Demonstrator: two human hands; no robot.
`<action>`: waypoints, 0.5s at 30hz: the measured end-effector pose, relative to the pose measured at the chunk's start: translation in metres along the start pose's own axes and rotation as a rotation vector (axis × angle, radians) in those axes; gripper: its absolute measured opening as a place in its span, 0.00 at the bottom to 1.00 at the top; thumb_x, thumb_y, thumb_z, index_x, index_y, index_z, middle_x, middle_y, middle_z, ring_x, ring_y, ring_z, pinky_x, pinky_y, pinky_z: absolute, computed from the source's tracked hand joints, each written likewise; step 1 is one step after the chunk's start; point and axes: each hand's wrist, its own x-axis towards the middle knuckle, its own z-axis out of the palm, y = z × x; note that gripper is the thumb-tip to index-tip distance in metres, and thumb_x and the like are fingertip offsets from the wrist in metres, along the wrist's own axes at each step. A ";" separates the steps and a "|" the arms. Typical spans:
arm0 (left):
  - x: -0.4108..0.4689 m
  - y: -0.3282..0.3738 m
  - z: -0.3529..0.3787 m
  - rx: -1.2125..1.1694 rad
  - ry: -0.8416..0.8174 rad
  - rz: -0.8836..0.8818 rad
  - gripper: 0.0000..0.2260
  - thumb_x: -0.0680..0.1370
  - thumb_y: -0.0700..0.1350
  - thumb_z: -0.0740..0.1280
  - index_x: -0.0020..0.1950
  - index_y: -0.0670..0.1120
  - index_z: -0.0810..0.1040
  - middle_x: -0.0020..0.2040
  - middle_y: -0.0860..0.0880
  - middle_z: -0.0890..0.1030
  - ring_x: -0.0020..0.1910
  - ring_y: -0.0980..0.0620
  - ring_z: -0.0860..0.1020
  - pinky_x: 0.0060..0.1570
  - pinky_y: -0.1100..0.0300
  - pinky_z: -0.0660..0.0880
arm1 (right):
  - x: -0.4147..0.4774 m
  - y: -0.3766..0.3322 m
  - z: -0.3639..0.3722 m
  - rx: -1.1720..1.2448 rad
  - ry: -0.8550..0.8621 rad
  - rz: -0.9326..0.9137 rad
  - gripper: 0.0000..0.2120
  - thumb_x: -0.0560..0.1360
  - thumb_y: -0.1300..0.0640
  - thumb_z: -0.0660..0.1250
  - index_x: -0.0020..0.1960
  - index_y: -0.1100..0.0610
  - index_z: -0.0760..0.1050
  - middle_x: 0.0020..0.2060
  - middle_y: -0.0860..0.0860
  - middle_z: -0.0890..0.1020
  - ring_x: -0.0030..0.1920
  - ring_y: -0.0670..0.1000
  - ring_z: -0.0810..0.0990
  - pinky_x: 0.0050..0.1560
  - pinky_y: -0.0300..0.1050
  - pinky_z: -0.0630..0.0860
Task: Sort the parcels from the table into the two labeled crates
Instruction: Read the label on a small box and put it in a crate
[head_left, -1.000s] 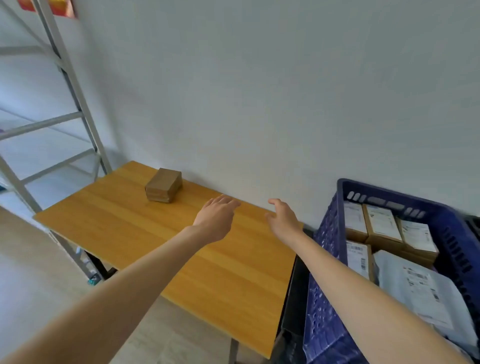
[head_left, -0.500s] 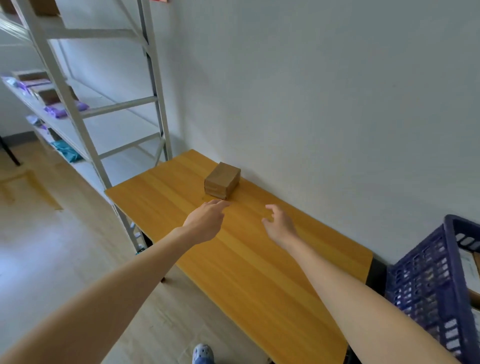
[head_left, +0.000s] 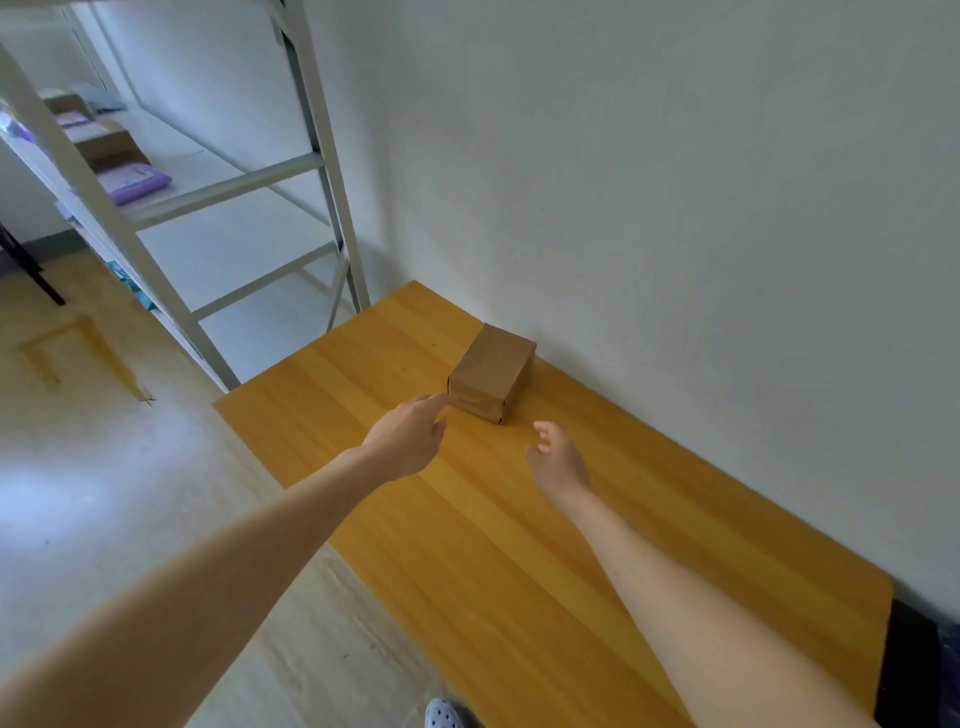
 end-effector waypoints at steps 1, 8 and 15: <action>0.006 -0.005 0.002 -0.013 0.003 0.003 0.19 0.83 0.44 0.56 0.75 0.52 0.63 0.71 0.48 0.70 0.63 0.46 0.73 0.50 0.54 0.75 | 0.006 -0.002 0.003 0.009 -0.008 0.007 0.21 0.82 0.61 0.57 0.74 0.56 0.63 0.72 0.53 0.68 0.69 0.53 0.70 0.57 0.46 0.73; 0.065 -0.040 0.013 -0.144 -0.023 -0.044 0.19 0.83 0.43 0.56 0.74 0.52 0.65 0.64 0.44 0.75 0.51 0.48 0.77 0.37 0.58 0.71 | 0.051 -0.007 0.027 0.049 -0.008 0.066 0.21 0.82 0.61 0.57 0.74 0.53 0.63 0.72 0.52 0.68 0.67 0.52 0.71 0.51 0.42 0.71; 0.128 -0.071 0.026 -0.256 -0.144 -0.125 0.19 0.83 0.40 0.53 0.74 0.50 0.64 0.66 0.44 0.75 0.44 0.44 0.79 0.40 0.48 0.79 | 0.091 -0.015 0.049 0.068 0.073 0.100 0.23 0.82 0.60 0.59 0.75 0.51 0.62 0.72 0.51 0.67 0.71 0.52 0.67 0.66 0.47 0.68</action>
